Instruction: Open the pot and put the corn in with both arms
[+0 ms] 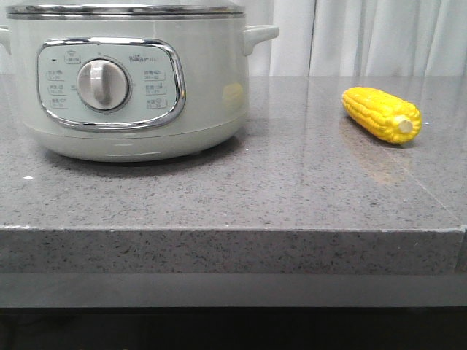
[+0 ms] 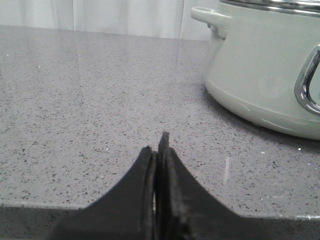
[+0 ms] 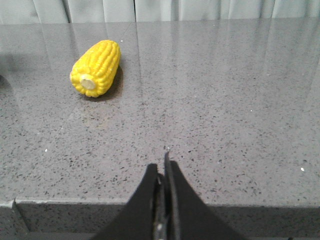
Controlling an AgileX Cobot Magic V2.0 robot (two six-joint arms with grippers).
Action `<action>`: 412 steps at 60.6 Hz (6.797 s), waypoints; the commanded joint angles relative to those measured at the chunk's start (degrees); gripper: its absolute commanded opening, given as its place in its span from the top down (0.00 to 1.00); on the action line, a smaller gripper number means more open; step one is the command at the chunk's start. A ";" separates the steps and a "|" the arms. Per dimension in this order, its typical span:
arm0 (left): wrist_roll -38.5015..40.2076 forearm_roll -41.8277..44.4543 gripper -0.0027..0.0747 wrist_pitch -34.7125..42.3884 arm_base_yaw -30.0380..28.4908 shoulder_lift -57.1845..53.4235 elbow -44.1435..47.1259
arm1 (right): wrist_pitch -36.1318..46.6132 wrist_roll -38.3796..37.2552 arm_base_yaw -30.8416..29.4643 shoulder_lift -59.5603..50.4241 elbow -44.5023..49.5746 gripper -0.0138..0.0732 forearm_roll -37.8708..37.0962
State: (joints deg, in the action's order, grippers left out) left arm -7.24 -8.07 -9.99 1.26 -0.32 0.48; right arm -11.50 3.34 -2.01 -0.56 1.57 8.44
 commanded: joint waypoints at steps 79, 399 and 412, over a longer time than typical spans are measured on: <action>-0.06 -0.11 0.86 -9.73 -0.16 32.19 -41.98 | -8.98 10.07 -0.10 27.27 -40.44 0.87 -0.38; -1.35 -5.32 0.61 -40.67 19.84 26.25 -51.94 | -18.47 8.98 5.68 87.35 -74.40 0.20 13.78; -1.35 -5.32 0.61 -40.57 19.84 26.25 -51.94 | -21.19 8.98 6.72 95.41 -80.48 0.20 13.78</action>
State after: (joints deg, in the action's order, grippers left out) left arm -9.02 -11.63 -58.45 20.85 25.64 -49.53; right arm -33.55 12.32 4.69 95.06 -75.50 21.43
